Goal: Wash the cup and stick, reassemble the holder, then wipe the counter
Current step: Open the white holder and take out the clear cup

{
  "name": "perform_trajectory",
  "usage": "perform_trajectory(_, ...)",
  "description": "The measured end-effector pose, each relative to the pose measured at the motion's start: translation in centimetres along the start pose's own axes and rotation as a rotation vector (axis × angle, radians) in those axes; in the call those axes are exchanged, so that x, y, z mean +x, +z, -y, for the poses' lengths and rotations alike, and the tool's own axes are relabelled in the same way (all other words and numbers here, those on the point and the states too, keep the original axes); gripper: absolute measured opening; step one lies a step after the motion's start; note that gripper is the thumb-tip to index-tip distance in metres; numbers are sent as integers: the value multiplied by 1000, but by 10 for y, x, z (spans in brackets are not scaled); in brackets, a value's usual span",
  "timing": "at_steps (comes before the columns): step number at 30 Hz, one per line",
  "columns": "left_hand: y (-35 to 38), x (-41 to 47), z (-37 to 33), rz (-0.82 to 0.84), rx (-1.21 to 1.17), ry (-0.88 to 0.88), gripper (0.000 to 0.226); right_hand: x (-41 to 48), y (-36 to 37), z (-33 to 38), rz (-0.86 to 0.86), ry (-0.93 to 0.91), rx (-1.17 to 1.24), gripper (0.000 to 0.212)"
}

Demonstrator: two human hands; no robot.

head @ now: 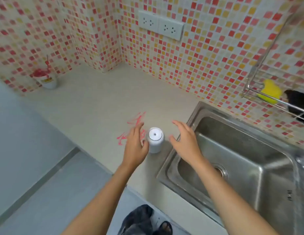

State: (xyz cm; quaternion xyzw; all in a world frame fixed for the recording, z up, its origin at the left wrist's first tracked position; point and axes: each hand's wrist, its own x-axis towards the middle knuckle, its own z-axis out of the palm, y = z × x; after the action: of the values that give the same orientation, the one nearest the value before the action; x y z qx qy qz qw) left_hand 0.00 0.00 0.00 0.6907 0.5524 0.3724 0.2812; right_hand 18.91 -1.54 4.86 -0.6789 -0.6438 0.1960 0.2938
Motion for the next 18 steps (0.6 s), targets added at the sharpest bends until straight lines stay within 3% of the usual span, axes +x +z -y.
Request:
perform_trajectory(4, 27, -21, 30, 121, 4, -79, 65, 7, 35, 12, 192, 79, 25, 75)
perform_trajectory(8, 55, -18, 43, 94, -50, -139, 76, 13, 58, 12, 261, 90, -7, 85)
perform_trajectory(14, 77, -10, 41, -52, -209, -168, 57, 15, 78, 27, 160, 119, -301, 85)
perform_trajectory(18, 85, -9, 48, -33, -253, -217, 63, 17, 80, 33, 86, 156, -419, 82)
